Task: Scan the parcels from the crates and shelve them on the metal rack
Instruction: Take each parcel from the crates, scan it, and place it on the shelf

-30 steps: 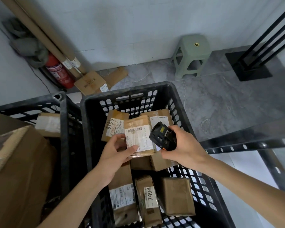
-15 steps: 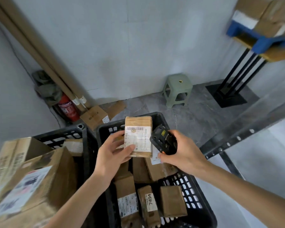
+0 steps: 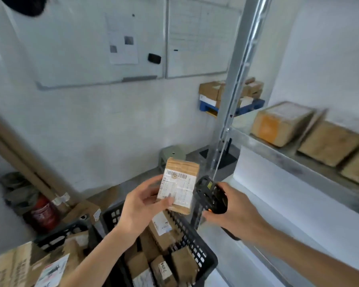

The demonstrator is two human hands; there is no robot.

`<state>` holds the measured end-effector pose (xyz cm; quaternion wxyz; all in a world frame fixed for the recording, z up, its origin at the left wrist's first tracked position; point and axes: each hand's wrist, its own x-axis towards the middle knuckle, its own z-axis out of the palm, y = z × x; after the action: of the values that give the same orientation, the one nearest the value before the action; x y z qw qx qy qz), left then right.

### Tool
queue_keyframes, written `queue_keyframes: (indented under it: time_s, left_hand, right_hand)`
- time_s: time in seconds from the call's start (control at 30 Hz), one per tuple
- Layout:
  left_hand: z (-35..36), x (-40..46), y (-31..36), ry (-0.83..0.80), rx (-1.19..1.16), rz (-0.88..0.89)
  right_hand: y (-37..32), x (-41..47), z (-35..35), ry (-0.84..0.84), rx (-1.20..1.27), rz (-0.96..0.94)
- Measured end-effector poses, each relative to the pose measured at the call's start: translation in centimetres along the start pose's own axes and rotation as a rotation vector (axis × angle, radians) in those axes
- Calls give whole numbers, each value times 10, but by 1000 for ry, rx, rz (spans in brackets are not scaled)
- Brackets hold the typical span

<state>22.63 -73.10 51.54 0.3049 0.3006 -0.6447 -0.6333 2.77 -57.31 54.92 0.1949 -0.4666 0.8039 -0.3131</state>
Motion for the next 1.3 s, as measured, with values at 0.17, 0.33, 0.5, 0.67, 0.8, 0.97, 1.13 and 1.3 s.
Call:
queue_keyframes:
  time_s: [0.17,0.33,0.5,0.67,0.8,0.97,1.13,1.3]
  left_hand:
    - [63,-24,79,-141,63,127]
    - [148,-55,135,-320,118,239]
    - [250,-118,176,-445,140,347]
    - [347,-212,199,-570,138,461]
    - [406,-290,206,-643,48,382]
    - [447,-360,209,-699,7,407]
    - [469,-405,226,-731,14,485]
    - [482,-427,246,-776,83,524]
  right_hand:
    - [-13,-82,-92,139,-54,47]
    - [0,-178,-176,274,-138,93]
    - [27,-292,-248,395,-208,176]
    - [49,-420,-295,459,-285,222]
    - [62,-515,-320,513,-330,248]
    - [70,-618,-343,530,-406,306]
    - [69,-697,-360,516,-584,333]
    - [60,-750,-377,432,-878,339]
